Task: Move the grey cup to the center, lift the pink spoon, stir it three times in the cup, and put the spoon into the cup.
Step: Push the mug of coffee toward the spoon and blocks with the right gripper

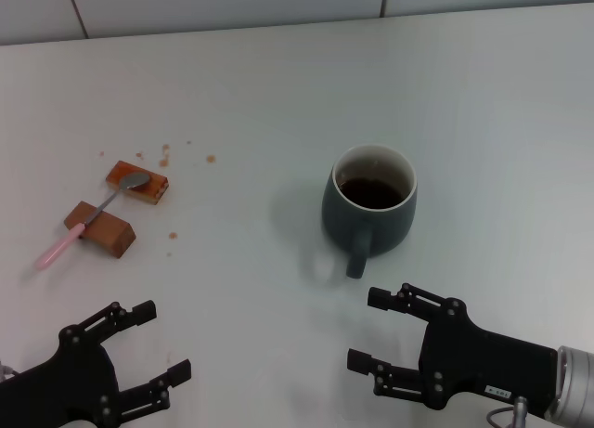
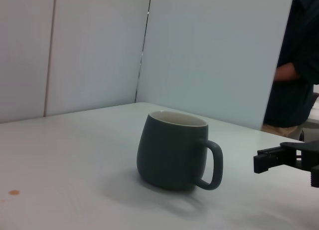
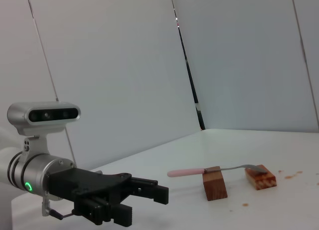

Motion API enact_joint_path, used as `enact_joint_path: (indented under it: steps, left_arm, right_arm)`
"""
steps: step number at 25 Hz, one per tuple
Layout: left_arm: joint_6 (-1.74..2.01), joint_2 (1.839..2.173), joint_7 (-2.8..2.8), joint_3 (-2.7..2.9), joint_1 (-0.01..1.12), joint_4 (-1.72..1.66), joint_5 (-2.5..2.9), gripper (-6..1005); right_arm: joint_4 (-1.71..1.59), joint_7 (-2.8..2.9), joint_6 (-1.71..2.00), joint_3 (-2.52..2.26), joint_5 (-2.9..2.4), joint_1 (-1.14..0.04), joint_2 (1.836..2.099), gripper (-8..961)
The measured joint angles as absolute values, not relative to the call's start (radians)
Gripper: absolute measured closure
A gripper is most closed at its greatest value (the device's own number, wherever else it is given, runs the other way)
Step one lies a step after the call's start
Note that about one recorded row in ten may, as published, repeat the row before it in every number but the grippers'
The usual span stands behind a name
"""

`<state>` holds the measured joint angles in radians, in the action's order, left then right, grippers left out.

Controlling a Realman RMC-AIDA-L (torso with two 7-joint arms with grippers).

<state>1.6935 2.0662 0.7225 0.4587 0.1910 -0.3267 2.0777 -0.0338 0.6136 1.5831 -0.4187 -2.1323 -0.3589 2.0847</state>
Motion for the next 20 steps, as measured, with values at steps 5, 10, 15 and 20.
enact_joint_path:
  steps: [5,10,15,20]
  left_arm:
    - [1.695,2.066,0.722,0.458,0.19,-0.327,2.078,138]
    - [1.696,2.066,0.722,0.457,0.19,-0.327,2.079,138]
    - [1.696,2.065,0.722,0.458,0.19,-0.327,2.078,138]
    - [1.697,2.065,0.722,0.459,0.189,-0.327,2.078,138]
  right_arm:
    - [-0.034,0.614,1.583,-0.419,-2.132,-0.359,2.085,147]
    - [-0.034,0.604,1.612,-0.418,-2.132,-0.355,2.085,161]
    - [-0.049,0.56,1.714,-0.378,-2.131,-0.325,2.082,174]
    - [-0.042,0.355,1.853,-0.165,-2.119,-0.224,2.084,187]
